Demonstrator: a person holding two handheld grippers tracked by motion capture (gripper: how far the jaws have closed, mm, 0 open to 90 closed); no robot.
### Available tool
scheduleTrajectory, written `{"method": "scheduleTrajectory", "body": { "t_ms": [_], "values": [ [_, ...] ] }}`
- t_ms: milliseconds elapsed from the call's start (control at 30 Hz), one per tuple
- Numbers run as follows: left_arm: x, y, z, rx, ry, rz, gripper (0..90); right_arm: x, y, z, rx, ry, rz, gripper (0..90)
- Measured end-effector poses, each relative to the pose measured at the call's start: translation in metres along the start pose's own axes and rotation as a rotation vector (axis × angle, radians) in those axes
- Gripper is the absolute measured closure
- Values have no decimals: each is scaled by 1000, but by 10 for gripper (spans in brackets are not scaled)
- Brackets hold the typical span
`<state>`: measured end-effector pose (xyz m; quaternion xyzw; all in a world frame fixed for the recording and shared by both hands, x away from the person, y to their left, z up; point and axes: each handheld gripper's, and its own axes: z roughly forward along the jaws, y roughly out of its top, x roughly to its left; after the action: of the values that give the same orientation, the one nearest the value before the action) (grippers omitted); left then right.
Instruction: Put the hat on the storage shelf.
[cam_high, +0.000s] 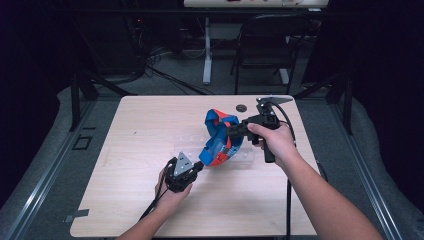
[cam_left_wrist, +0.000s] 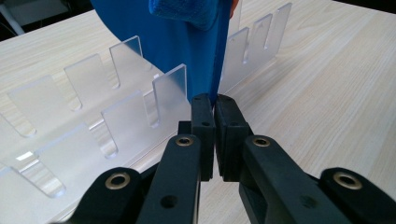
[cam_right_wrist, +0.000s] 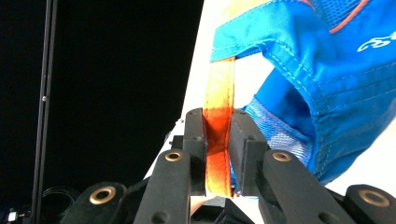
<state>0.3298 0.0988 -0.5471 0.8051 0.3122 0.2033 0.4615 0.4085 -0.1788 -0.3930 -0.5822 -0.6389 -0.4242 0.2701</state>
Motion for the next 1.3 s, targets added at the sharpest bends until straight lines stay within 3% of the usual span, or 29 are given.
{"method": "scheduleTrajectory", "body": {
  "t_ms": [567, 800, 900, 1000, 1300],
  "values": [
    [2, -2, 0, 7, -19, -22, 844, -7, 0, -4, -25, -20, 11, 779],
    [2, -3, -3, 11, -28, -32, 732, -12, -2, -9, -45, -38, 11, 769],
    [5, -3, -4, 28, -33, -67, 630, -18, -4, -16, -64, -42, 24, 740],
    [6, -4, -6, 36, -30, -79, 585, -23, -6, -22, -78, -54, 20, 724],
    [11, -8, -14, 44, -27, -91, 549, -40, -18, -29, -113, -116, 1, 688]
  ]
}}
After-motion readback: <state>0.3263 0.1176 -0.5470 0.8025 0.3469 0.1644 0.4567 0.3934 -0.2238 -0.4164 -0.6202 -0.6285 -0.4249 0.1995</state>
